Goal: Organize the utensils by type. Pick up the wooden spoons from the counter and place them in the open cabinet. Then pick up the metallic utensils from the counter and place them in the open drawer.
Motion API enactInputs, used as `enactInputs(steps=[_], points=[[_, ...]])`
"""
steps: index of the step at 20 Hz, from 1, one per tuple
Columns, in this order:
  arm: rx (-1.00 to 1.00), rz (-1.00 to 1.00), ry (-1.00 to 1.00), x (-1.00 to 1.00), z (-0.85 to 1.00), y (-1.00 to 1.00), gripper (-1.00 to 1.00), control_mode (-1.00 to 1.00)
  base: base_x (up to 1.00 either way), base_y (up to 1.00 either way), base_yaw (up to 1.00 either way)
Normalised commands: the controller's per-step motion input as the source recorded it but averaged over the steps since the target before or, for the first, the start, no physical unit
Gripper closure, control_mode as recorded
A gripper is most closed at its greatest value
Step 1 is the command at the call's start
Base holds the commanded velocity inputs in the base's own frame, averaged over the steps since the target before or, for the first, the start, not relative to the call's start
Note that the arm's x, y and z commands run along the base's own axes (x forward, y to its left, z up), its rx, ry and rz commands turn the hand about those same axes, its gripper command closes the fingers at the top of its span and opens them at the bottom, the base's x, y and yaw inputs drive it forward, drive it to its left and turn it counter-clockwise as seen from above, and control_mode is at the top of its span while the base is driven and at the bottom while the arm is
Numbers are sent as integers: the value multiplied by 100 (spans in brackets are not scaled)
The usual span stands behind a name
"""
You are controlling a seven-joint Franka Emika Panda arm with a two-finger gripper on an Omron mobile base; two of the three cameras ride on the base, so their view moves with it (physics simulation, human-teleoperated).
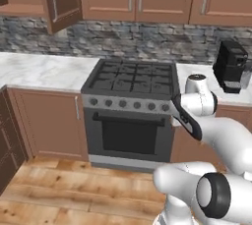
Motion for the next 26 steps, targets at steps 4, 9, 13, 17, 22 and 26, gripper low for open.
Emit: enactInputs(steps=[4,9,13,17,22,26], points=[[0,0,0,0,0,0,100,100,56,90,-18],[0,0,0,0,0,0,100,100,50,94,-18],[0,0,0,0,0,0,100,100,47,91,-22],[0,0,0,0,0,0,100,100,43,87,-23],[0,0,0,0,0,0,100,100,36,88,-22],[0,0,0,0,0,0,100,100,56,86,-14]])
